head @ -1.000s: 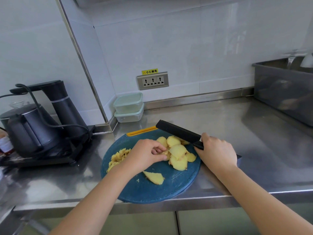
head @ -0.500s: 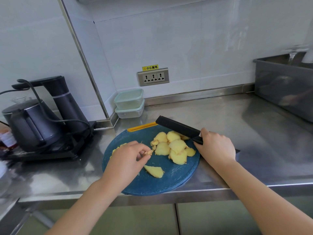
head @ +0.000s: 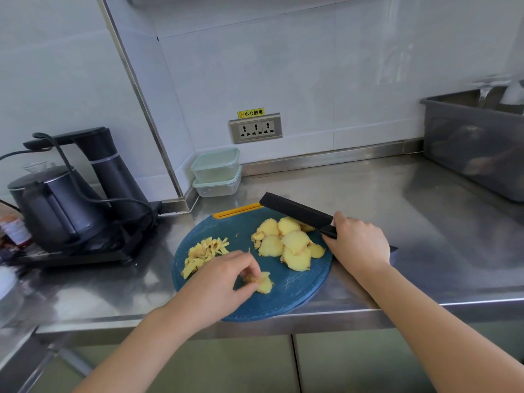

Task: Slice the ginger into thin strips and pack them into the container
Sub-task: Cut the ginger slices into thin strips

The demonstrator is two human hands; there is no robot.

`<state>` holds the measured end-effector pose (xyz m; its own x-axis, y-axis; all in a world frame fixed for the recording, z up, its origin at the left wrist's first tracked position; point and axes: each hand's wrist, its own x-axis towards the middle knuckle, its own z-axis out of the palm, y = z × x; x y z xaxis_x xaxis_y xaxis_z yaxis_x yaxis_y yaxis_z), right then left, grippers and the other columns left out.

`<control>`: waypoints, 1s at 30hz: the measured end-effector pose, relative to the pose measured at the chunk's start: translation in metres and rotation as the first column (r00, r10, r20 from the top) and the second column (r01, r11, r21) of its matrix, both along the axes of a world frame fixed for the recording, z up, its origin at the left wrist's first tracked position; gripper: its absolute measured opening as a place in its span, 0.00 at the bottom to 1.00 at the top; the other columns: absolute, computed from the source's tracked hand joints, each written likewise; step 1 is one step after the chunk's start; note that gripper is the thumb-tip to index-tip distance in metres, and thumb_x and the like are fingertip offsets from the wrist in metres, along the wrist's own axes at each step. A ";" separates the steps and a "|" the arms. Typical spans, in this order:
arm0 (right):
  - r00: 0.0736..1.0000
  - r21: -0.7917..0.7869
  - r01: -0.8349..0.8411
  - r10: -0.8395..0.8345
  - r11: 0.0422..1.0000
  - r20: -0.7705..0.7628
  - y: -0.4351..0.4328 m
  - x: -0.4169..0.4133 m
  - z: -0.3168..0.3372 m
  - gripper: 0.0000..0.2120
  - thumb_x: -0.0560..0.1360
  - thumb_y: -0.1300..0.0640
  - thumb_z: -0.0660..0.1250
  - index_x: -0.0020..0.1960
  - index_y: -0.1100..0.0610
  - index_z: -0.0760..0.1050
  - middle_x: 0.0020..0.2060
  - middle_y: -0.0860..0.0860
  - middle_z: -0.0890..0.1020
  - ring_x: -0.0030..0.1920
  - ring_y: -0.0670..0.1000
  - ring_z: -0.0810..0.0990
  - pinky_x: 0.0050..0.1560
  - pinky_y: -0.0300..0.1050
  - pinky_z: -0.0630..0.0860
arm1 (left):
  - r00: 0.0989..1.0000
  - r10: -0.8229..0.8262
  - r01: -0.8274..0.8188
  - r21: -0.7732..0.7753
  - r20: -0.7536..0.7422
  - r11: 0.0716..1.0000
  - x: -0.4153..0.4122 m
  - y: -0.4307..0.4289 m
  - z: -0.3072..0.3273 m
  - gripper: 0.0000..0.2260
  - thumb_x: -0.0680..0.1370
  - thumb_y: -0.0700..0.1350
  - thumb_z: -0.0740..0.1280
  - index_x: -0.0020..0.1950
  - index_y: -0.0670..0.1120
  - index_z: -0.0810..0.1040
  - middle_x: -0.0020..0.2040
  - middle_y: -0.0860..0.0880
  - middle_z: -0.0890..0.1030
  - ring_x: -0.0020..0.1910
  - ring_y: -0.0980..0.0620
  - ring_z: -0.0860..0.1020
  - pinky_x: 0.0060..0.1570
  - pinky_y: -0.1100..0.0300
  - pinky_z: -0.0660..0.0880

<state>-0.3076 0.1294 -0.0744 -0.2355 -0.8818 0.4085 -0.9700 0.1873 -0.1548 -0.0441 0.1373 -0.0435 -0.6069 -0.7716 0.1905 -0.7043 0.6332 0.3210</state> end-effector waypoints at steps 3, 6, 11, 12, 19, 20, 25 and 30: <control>1.000 0.000 -0.001 0.001 1.000 -0.005 0.001 0.000 0.000 0.14 0.79 0.44 0.59 0.51 0.55 0.68 0.42 0.50 0.80 0.41 0.54 0.80 0.35 0.43 0.68 | 1.000 0.006 -0.007 0.045 0.016 0.999 0.001 0.001 -0.001 0.08 0.72 0.58 0.70 0.45 0.59 0.72 0.52 0.62 0.75 0.52 0.63 0.73 0.54 0.64 0.72; 1.000 -0.004 0.004 -0.005 1.000 -0.008 0.000 0.000 -0.001 0.14 0.79 0.44 0.59 0.50 0.55 0.68 0.41 0.50 0.79 0.39 0.54 0.79 0.35 0.42 0.67 | 0.998 0.030 -0.034 0.085 0.050 0.996 -0.003 0.001 0.000 0.12 0.70 0.58 0.72 0.45 0.59 0.70 0.50 0.62 0.76 0.51 0.63 0.73 0.53 0.61 0.72; 1.000 -0.013 0.006 -0.006 1.000 0.004 -0.001 0.000 -0.001 0.14 0.78 0.44 0.59 0.46 0.54 0.63 0.39 0.50 0.79 0.35 0.53 0.74 0.34 0.42 0.67 | 0.995 -0.015 -0.005 0.197 0.102 0.980 -0.007 -0.004 0.007 0.19 0.71 0.56 0.72 0.60 0.63 0.72 0.52 0.66 0.74 0.52 0.68 0.71 0.55 0.70 0.68; 1.000 -0.011 0.007 -0.006 1.000 0.008 -0.001 0.000 -0.001 0.14 0.78 0.44 0.59 0.47 0.54 0.63 0.39 0.50 0.78 0.35 0.52 0.73 0.34 0.43 0.67 | 0.992 -0.033 0.006 0.224 0.120 0.975 -0.008 -0.006 0.011 0.17 0.72 0.55 0.72 0.59 0.63 0.74 0.52 0.65 0.74 0.52 0.67 0.71 0.53 0.72 0.67; 1.000 0.004 -0.002 0.002 1.000 0.015 0.001 0.000 0.001 0.14 0.79 0.44 0.59 0.50 0.55 0.67 0.41 0.50 0.79 0.40 0.54 0.78 0.35 0.43 0.67 | 0.908 -0.221 0.114 0.298 0.357 0.948 -0.016 -0.013 0.038 0.11 0.74 0.49 0.71 0.54 0.61 0.76 0.53 0.63 0.72 0.52 0.66 0.68 0.48 0.73 0.64; 1.000 0.003 -0.003 0.003 1.000 0.018 0.001 0.000 0.001 0.13 0.79 0.44 0.59 0.49 0.55 0.66 0.41 0.50 0.79 0.40 0.54 0.78 0.35 0.43 0.67 | 0.890 -0.233 0.119 0.294 0.392 0.948 -0.015 -0.013 0.040 0.11 0.75 0.47 0.71 0.54 0.60 0.76 0.54 0.64 0.71 0.53 0.66 0.67 0.49 0.73 0.63; 1.000 0.002 -0.004 0.004 1.000 0.019 0.001 0.000 0.002 0.14 0.79 0.44 0.59 0.46 0.54 0.62 0.41 0.51 0.80 0.38 0.54 0.77 0.35 0.43 0.66 | 0.895 -0.152 0.042 0.259 0.420 0.965 -0.005 -0.009 0.038 0.19 0.74 0.43 0.72 0.58 0.61 0.70 0.61 0.62 0.62 0.64 0.63 0.57 0.63 0.65 0.59; 1.000 -0.001 -0.007 0.007 1.000 0.019 0.003 0.001 0.002 0.14 0.78 0.44 0.59 0.50 0.55 0.68 0.41 0.51 0.80 0.41 0.55 0.80 0.35 0.43 0.66 | 0.949 0.281 -0.303 0.175 0.141 0.937 -0.005 0.015 0.020 0.31 0.70 0.61 0.70 0.69 0.58 0.61 0.65 0.57 0.62 0.63 0.57 0.66 0.61 0.58 0.68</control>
<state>-0.3061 0.1319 -0.0721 -0.2373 -0.8830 0.4050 -0.9681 0.1805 -0.1737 -0.0489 0.1518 -0.0235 -0.3580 -0.9331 -0.0350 -0.8870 0.3281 0.3249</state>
